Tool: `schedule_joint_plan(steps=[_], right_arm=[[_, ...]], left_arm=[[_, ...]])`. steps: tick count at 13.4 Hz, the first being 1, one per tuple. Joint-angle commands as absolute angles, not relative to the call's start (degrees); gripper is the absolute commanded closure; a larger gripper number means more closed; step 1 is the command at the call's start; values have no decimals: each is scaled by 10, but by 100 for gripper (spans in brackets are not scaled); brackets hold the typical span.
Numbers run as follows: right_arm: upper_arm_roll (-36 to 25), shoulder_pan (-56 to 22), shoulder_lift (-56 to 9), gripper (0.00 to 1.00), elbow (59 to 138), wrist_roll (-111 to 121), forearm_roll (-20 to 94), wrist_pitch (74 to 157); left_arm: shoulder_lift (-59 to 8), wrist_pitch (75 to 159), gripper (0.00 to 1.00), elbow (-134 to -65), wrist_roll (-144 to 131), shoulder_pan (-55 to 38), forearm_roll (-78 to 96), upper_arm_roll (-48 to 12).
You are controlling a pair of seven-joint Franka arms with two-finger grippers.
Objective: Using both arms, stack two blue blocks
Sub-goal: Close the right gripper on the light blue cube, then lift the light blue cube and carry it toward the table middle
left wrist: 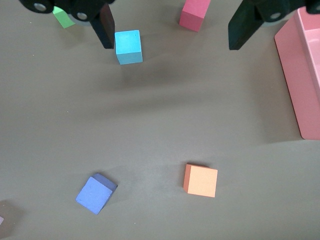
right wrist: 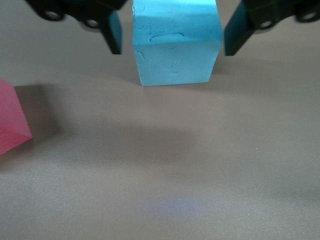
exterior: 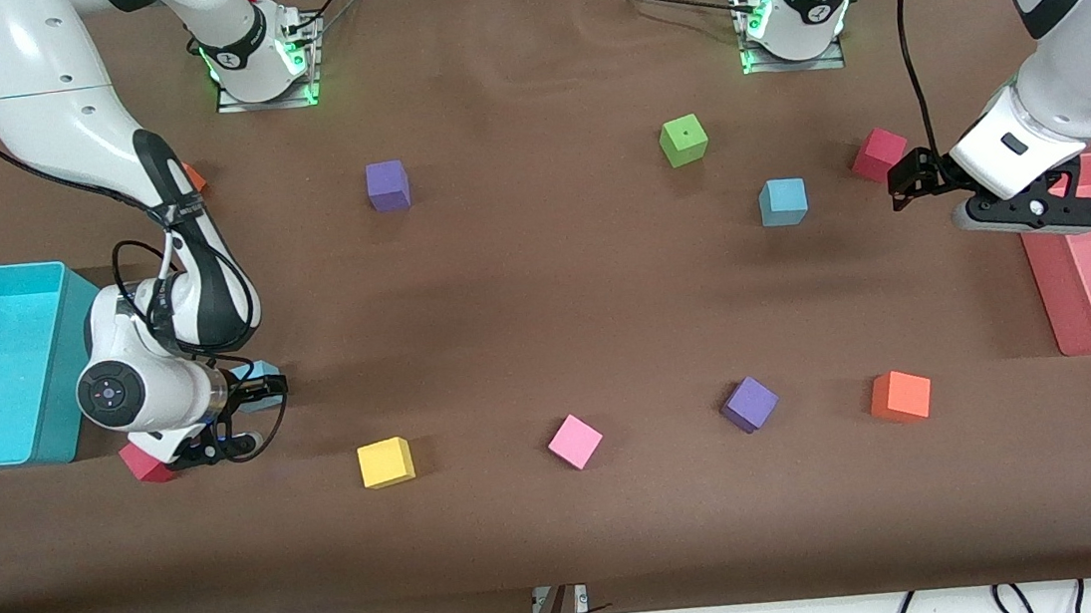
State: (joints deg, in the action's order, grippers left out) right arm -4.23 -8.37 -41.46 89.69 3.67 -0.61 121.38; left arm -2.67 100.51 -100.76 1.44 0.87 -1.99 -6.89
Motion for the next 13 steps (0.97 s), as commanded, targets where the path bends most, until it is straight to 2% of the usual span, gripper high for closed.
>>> schedule_joint_plan(steps=[1, 3, 8, 13], right_arm=[[-40, -80, -410, 67, 903, 43, -6, 1216], [-38, -83, -403, 70, 892, 42, -1, 1214], [19, -106, -399, 70, 803, -27, 24, 1121], [38, -219, -407, 69, 760, -262, 23, 1119]], left_arm=[[-34, 1005, 0, -998, 17, 14, -11, -69], [-34, 1005, 0, -997, 17, 13, -11, -69], [-36, 1005, 0, -998, 14, 13, -11, -70], [-36, 1005, 0, -998, 15, 13, -11, -70]])
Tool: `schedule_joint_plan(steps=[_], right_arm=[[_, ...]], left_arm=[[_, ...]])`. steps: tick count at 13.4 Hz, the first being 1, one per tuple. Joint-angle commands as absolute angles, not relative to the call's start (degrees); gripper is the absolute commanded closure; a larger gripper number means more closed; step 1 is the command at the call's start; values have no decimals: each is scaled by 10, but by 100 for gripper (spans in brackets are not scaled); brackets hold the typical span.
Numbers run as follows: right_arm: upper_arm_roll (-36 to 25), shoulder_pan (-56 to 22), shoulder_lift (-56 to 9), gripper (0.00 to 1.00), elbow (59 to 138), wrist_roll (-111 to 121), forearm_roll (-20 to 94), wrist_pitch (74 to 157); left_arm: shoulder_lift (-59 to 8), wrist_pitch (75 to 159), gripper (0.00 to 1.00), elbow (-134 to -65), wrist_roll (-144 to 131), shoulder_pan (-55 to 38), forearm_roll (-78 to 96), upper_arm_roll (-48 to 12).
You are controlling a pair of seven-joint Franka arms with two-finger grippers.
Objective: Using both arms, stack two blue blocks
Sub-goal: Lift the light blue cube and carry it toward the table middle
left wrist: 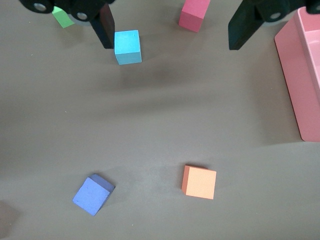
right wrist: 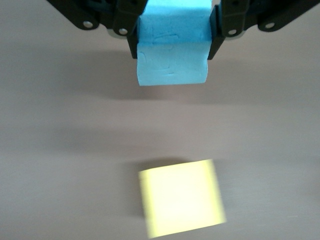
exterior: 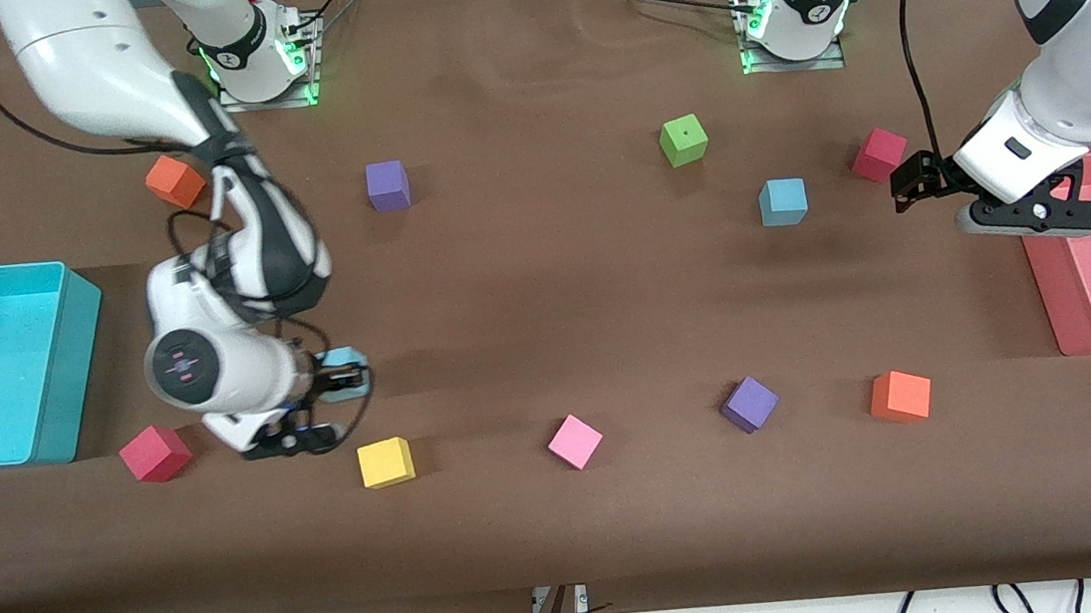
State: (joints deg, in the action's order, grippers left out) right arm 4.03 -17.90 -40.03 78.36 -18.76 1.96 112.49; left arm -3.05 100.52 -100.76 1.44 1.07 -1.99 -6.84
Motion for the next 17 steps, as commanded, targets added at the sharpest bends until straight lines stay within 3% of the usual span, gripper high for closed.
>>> schedule_joint_plan(steps=[1, 5, 14, 16, 17], right_arm=[[38, -244, -411, 69, 754, -302, 23, 1121], [37, -346, -429, 69, 748, -442, 23, 1182], [37, -439, -486, 67, 747, -530, 23, 1249], [38, -444, -496, 59, 747, -530, 23, 1255], [38, -445, -497, 49, 748, -529, 23, 1255]], left_arm=[[-36, 1005, 0, -998, 14, 13, -11, -70], [-35, 1005, 0, -998, 16, 14, -11, -70], [-43, 1004, 0, -998, 21, 13, -4, -69], [-49, 1002, 0, -998, 22, 14, -4, -69], [-49, 1002, 0, -998, 22, 13, -4, -69]])
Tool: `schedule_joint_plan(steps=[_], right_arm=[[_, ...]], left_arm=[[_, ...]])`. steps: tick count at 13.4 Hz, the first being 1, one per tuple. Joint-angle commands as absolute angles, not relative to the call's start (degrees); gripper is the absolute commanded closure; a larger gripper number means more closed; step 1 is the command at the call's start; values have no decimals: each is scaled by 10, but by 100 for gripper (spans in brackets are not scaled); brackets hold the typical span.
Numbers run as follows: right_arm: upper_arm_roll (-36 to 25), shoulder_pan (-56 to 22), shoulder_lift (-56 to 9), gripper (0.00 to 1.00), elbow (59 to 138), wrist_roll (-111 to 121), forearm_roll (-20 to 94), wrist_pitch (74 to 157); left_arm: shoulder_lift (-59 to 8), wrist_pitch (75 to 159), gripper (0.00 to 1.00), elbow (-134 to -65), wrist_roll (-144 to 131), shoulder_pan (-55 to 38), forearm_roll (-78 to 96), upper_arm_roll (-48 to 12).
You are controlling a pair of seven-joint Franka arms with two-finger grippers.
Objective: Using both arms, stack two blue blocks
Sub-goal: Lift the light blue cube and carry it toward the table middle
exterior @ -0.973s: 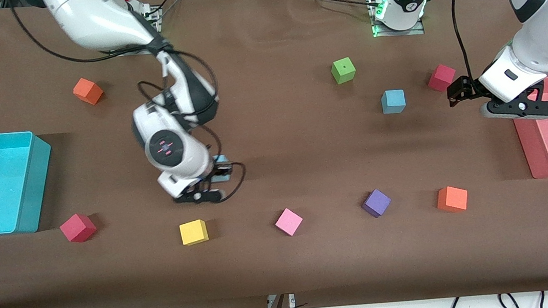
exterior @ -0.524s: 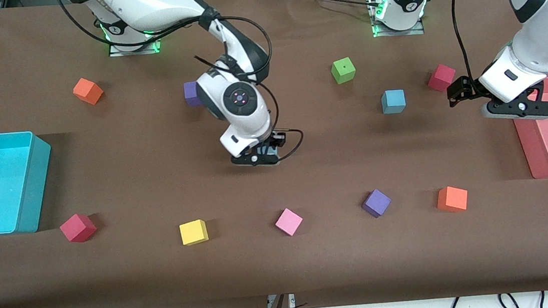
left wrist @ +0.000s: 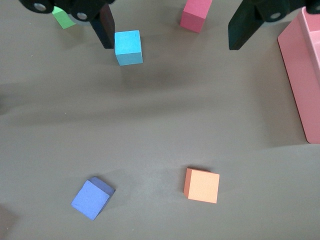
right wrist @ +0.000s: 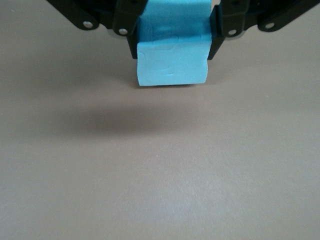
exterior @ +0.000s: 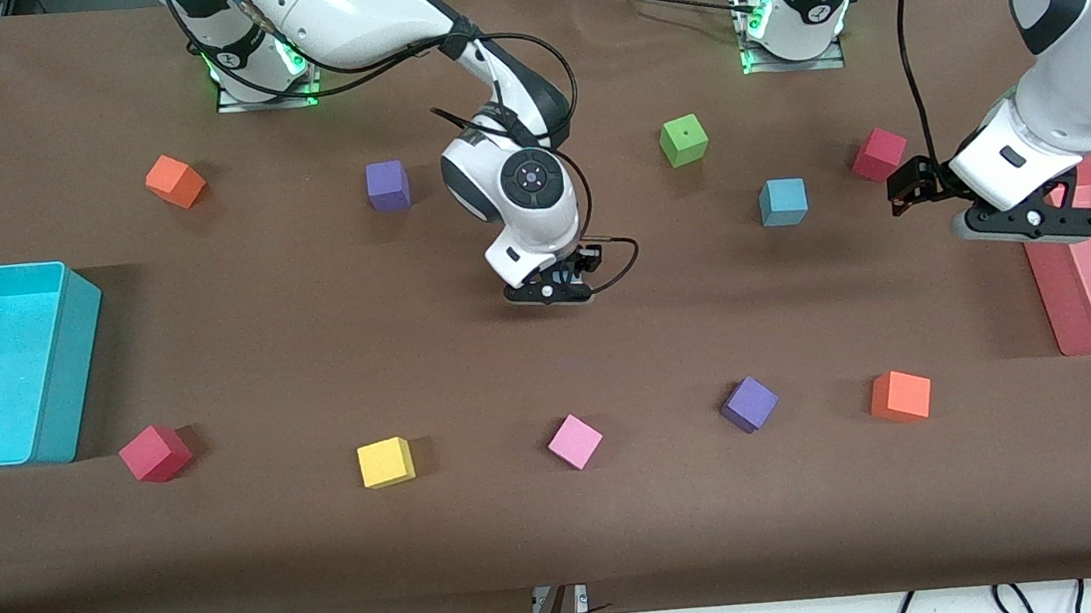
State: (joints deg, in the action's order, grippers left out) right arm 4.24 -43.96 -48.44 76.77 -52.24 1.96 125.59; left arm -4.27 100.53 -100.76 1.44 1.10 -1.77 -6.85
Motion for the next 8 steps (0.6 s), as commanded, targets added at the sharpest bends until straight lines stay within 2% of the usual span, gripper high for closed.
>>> schedule_joint_plan(steps=[1, 2, 3, 6, 8], right_arm=[[37, -445, -497, 42, 748, -528, 23, 1255], [38, -445, -497, 30, 748, -527, 22, 1255], [37, -445, -497, 2, 748, -520, 17, 1254], [31, -434, -480, 0, 735, -487, 18, 1242], [36, -412, -476, 0, 700, -460, 20, 1196]], left_arm=[[-49, 1002, 0, -998, 22, 13, -4, -69], [-49, 1002, 0, -998, 23, 13, -4, -69], [-49, 1002, 0, -998, 23, 13, -4, -69], [-49, 1002, 0, -998, 23, 13, -4, -69], [-50, 1001, 0, -998, 23, 13, -4, -69]])
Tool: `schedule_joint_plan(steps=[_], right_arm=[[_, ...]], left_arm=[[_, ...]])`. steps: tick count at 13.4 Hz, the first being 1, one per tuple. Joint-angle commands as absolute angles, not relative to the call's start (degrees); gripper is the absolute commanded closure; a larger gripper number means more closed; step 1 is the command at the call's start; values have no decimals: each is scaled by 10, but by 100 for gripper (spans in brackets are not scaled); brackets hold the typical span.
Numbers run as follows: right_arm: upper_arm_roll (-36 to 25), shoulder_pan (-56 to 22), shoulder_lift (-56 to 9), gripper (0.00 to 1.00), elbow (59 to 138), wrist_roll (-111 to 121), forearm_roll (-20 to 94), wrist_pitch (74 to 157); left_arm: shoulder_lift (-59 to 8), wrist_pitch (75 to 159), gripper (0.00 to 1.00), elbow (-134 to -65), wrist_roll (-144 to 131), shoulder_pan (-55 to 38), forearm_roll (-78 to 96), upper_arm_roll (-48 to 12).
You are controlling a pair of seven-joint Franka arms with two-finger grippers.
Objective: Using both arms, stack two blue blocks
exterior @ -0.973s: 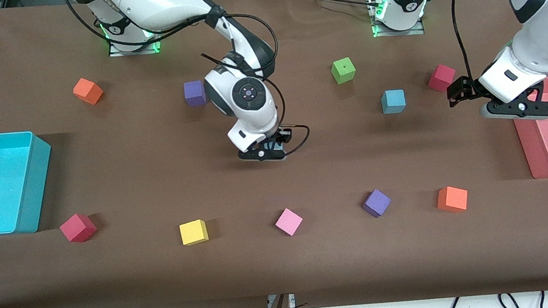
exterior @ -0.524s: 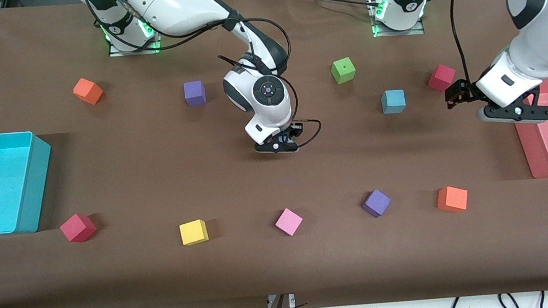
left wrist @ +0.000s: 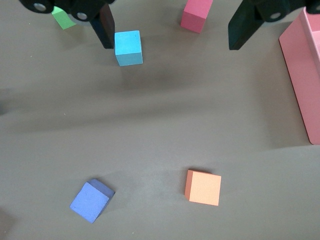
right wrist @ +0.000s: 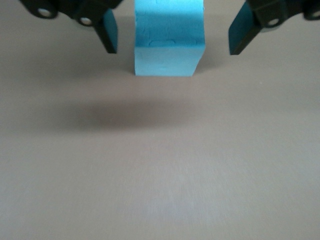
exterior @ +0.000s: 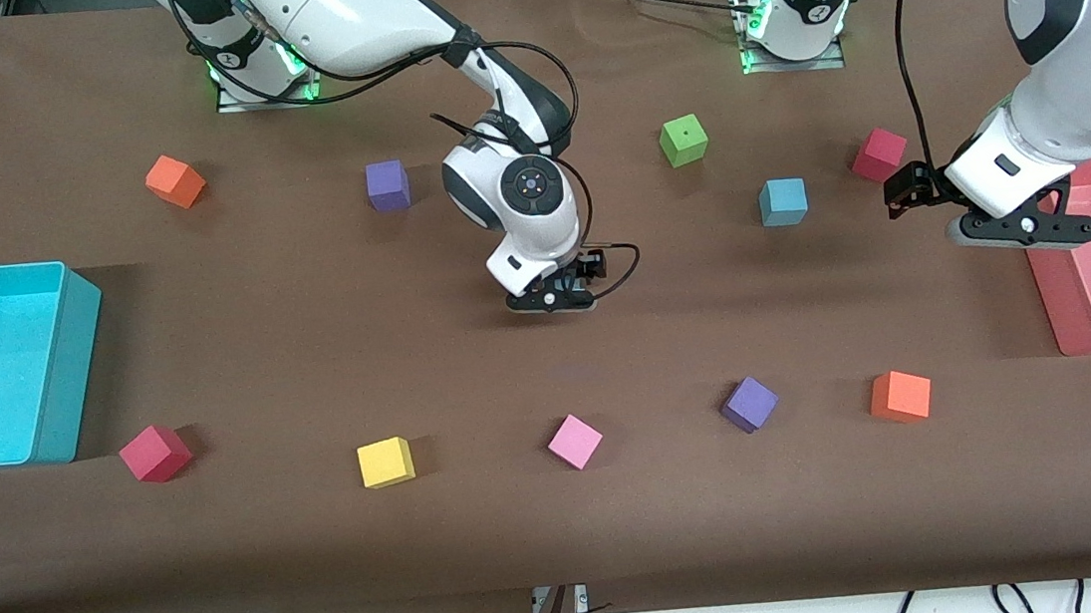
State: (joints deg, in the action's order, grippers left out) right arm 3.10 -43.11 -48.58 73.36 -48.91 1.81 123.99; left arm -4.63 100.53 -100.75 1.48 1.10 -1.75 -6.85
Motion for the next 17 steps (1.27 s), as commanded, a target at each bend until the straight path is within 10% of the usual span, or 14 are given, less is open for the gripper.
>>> schedule_joint_plan(steps=[1, 17], right_arm=[[36, -403, -474, 0, 677, -434, 20, 1175], [37, -188, -450, 0, 755, 598, 329, 1212]], left_arm=[[-50, 1001, 0, -998, 23, 12, -5, -70], [-77, 995, 0, -1048, 20, -2, -6, -74]])
